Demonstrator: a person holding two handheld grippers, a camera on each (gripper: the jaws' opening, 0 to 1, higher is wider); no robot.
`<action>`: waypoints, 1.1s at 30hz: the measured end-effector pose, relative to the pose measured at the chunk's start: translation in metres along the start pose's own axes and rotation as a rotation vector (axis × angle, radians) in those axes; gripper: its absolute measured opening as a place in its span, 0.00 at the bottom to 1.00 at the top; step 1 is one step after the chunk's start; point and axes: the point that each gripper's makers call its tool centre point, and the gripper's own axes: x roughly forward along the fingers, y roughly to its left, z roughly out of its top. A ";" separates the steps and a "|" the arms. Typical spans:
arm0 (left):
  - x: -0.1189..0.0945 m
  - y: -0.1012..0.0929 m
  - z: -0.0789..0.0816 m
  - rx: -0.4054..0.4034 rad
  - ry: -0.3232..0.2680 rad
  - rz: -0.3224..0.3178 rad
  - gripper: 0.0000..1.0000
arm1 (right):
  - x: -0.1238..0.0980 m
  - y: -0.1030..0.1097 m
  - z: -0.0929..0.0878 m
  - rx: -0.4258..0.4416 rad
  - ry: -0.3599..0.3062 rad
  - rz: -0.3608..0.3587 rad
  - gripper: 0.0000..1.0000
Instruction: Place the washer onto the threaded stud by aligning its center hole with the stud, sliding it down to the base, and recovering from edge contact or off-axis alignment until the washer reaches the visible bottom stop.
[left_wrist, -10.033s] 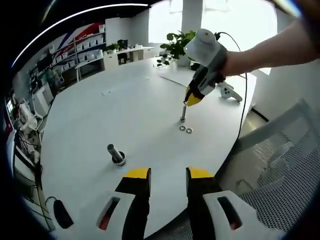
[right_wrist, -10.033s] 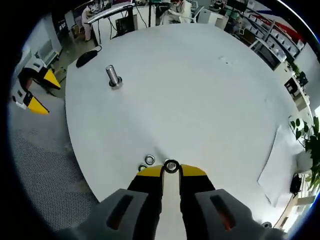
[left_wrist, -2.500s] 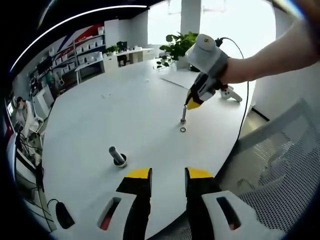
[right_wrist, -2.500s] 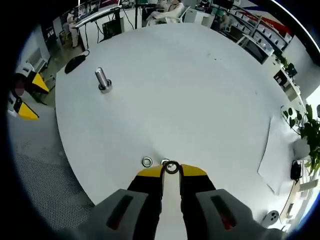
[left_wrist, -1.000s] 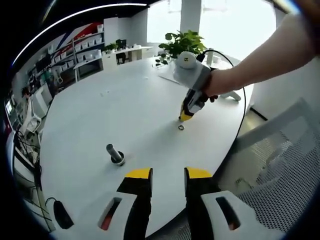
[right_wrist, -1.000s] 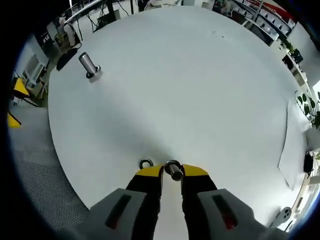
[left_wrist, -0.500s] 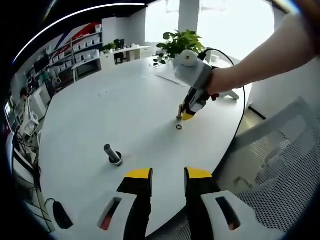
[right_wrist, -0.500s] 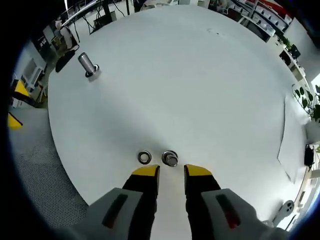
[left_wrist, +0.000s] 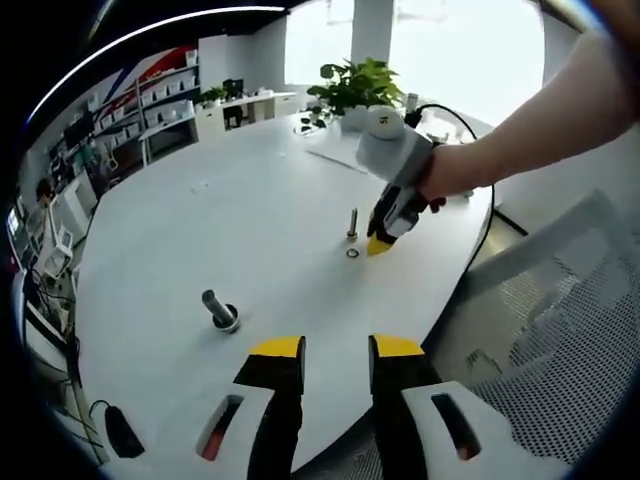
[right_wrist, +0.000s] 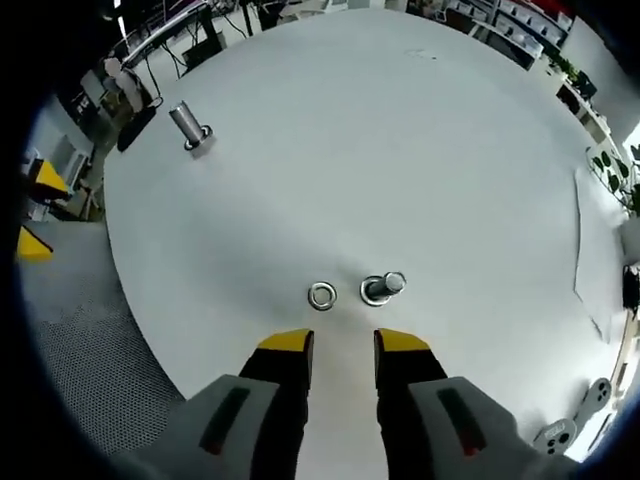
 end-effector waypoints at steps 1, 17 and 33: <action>0.000 0.000 0.000 -0.001 -0.001 -0.002 0.23 | 0.001 0.001 0.001 0.001 -0.002 0.002 0.26; -0.001 0.000 0.000 -0.001 -0.001 -0.003 0.23 | 0.010 0.012 0.019 -0.010 -0.031 0.015 0.26; 0.000 0.000 -0.001 0.002 0.003 -0.004 0.23 | 0.009 0.019 0.013 -0.150 -0.009 0.028 0.16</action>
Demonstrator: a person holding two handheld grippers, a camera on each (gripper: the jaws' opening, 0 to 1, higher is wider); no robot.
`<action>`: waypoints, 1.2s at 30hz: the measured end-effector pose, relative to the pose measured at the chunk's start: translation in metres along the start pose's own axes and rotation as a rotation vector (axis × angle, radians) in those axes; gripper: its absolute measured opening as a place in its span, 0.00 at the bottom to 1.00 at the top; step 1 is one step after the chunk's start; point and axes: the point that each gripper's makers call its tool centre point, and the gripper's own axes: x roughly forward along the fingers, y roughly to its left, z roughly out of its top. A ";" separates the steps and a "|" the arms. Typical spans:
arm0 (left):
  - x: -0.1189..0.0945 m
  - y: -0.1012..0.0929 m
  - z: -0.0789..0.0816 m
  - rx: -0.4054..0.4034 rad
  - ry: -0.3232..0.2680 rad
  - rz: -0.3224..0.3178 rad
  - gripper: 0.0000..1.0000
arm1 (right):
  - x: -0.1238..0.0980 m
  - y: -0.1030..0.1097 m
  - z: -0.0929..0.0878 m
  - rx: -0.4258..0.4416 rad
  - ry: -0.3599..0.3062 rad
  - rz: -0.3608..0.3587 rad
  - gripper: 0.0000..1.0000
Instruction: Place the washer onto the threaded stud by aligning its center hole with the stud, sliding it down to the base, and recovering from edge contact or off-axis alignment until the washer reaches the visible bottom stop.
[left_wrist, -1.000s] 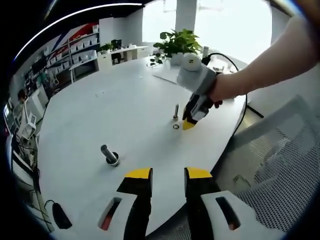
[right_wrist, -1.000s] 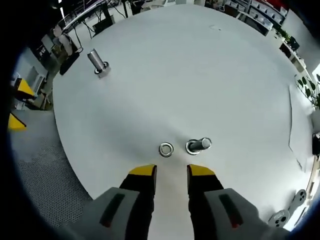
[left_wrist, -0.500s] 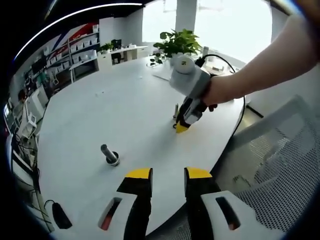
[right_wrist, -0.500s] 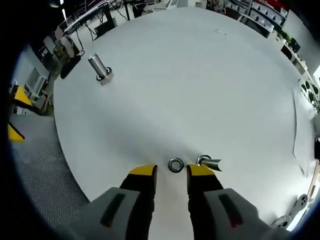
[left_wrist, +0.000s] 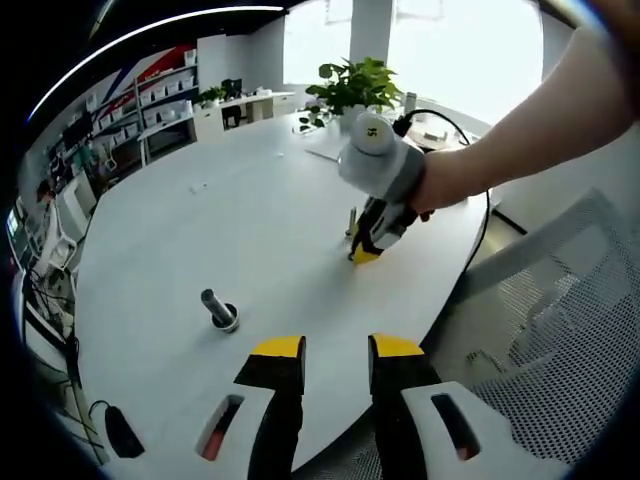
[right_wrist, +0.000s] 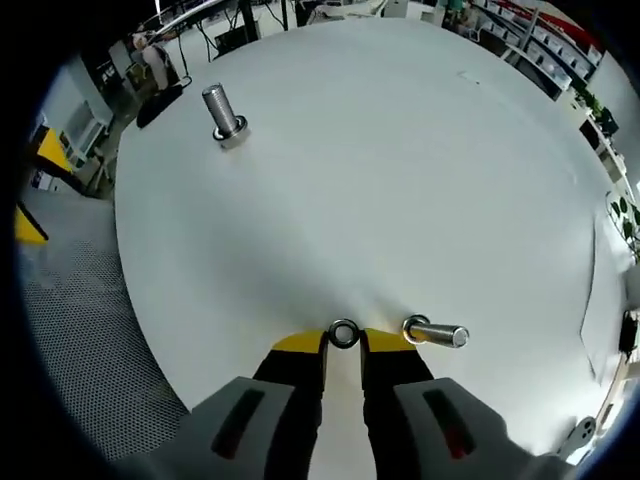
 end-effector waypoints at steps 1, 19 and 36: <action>0.000 0.000 0.000 0.000 0.001 -0.001 0.23 | 0.000 0.001 -0.002 -0.021 0.010 0.003 0.15; 0.000 -0.002 0.000 0.009 0.002 -0.003 0.22 | -0.002 0.003 -0.009 -0.081 0.137 0.014 0.15; -0.001 -0.002 0.002 0.008 -0.007 -0.002 0.22 | -0.013 -0.002 -0.016 0.060 0.010 -0.024 0.14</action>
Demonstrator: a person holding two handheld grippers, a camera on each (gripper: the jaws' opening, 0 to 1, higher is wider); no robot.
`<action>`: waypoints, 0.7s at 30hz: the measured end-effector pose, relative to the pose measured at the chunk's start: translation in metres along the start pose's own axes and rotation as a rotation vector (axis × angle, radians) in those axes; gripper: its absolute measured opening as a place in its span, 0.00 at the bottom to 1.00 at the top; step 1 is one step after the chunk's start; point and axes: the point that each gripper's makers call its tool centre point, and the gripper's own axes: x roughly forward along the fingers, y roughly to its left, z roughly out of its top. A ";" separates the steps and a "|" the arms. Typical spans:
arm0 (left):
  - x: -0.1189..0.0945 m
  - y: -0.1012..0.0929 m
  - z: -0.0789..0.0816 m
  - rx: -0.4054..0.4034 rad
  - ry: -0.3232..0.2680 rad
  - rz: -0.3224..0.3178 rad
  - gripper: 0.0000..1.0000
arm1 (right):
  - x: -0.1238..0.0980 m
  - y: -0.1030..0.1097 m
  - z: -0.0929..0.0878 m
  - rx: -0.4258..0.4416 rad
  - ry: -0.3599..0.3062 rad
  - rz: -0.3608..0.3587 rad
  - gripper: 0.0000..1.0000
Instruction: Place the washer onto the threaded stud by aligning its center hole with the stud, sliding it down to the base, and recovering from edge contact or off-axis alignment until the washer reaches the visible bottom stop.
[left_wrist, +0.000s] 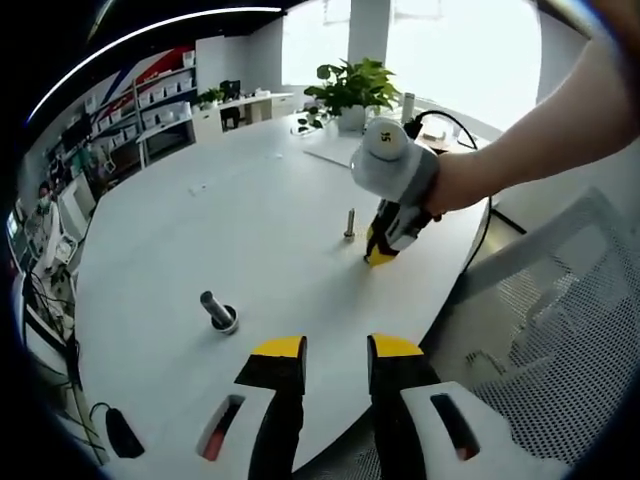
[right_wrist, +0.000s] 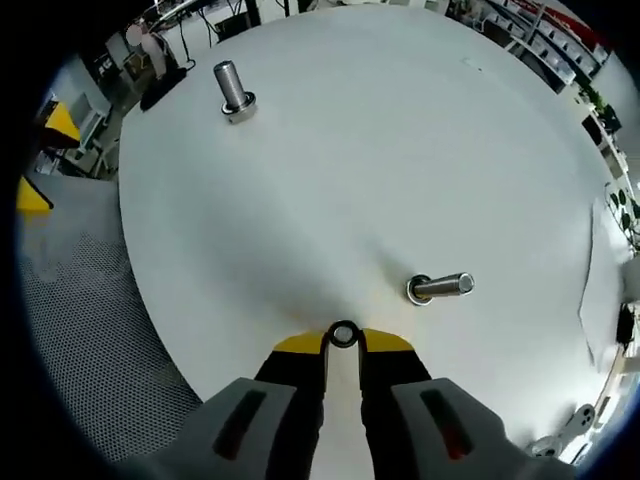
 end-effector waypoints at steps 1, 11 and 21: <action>0.000 0.000 0.000 0.000 -0.001 0.001 0.22 | -0.002 -0.003 0.000 0.013 -0.002 -0.002 0.14; -0.001 0.000 0.003 0.003 -0.009 0.001 0.22 | -0.022 -0.022 0.009 0.024 -0.029 -0.033 0.14; -0.001 0.001 0.003 0.000 -0.013 0.003 0.22 | -0.042 -0.042 0.024 0.012 -0.052 -0.065 0.14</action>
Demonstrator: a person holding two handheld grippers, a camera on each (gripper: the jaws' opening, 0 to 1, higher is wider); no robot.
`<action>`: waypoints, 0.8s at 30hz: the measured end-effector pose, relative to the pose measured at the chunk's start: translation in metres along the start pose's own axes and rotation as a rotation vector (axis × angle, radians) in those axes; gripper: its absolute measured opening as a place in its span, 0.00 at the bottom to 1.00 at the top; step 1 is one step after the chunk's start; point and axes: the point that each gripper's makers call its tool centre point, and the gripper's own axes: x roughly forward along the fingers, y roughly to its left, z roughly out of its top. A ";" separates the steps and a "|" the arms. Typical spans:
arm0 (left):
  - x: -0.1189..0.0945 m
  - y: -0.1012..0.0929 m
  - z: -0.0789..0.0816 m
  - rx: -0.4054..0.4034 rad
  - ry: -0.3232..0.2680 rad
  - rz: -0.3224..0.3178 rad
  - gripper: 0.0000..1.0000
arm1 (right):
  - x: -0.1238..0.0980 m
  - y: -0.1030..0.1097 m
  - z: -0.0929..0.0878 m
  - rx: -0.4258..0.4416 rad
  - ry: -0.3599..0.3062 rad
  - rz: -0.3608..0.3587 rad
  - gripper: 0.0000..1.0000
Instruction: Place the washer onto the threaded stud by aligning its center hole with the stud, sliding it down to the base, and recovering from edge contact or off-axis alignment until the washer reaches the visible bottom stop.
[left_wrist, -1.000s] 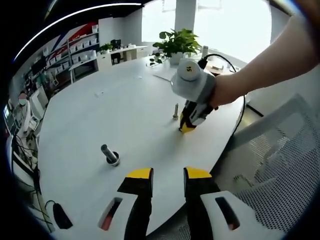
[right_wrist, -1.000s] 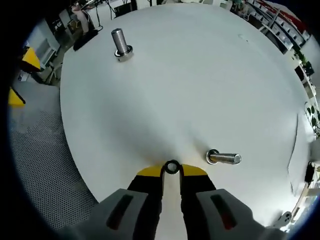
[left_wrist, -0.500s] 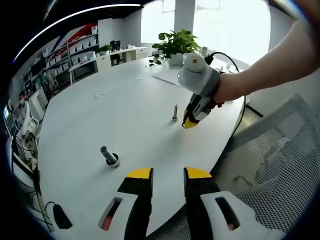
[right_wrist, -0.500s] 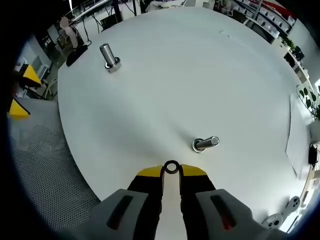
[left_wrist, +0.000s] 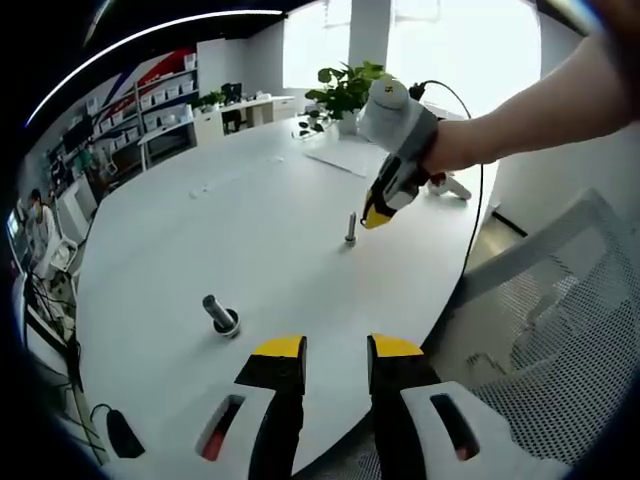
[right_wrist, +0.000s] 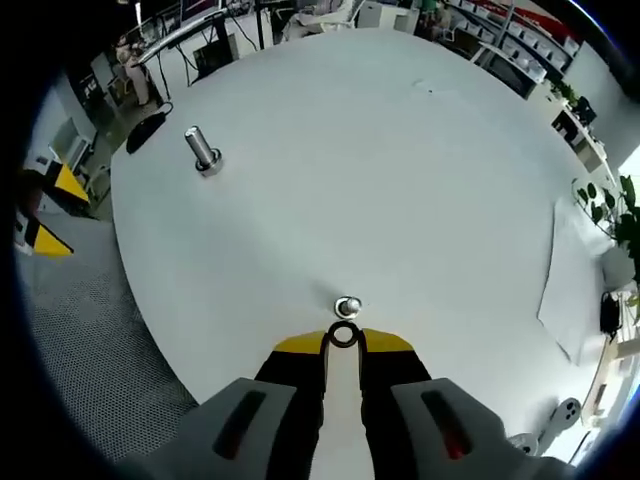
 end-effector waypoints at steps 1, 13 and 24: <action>0.000 -0.001 0.000 0.003 0.000 -0.001 0.22 | -0.001 -0.001 0.001 -0.006 -0.002 -0.005 0.14; 0.000 -0.003 0.001 0.011 -0.004 -0.008 0.22 | -0.012 -0.005 0.017 -0.025 -0.058 -0.035 0.14; -0.001 -0.003 0.001 0.010 -0.003 -0.009 0.22 | 0.000 -0.002 0.021 -0.080 -0.024 -0.026 0.14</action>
